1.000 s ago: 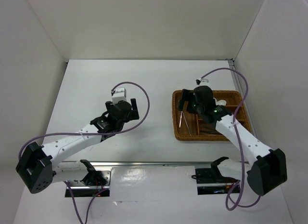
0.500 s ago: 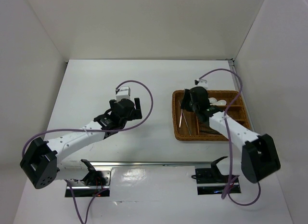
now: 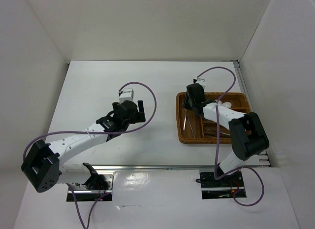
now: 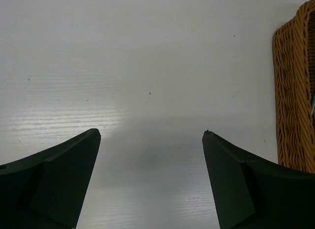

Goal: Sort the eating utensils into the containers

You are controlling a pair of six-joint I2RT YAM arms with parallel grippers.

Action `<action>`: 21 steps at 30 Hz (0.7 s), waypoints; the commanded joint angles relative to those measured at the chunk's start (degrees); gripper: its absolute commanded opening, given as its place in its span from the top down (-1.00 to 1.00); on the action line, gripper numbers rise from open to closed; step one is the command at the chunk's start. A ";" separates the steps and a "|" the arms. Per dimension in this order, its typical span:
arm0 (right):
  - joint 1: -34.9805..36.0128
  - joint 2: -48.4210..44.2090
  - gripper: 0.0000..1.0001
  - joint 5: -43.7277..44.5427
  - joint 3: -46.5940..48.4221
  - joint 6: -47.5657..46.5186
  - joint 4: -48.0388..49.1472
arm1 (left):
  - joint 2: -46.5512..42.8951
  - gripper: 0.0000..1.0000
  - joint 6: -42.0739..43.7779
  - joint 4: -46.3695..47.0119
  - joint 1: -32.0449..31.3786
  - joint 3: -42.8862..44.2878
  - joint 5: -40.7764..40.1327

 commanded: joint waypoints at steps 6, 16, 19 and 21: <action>-1.17 5.06 0.30 2.05 3.82 -0.20 2.89 | 0.59 -1.00 0.32 0.09 0.83 0.39 -0.62; -1.17 2.53 1.00 1.44 5.57 1.11 -3.24 | 0.59 -1.00 0.32 -0.97 1.36 0.91 -1.68; -1.17 0.15 1.00 -1.11 5.58 -0.46 -7.03 | 0.59 -1.00 0.32 -0.97 1.36 0.91 -1.68; -1.17 -1.79 1.00 -2.25 5.58 -0.47 -9.05 | 1.20 -1.00 0.32 -0.97 1.36 0.91 -1.68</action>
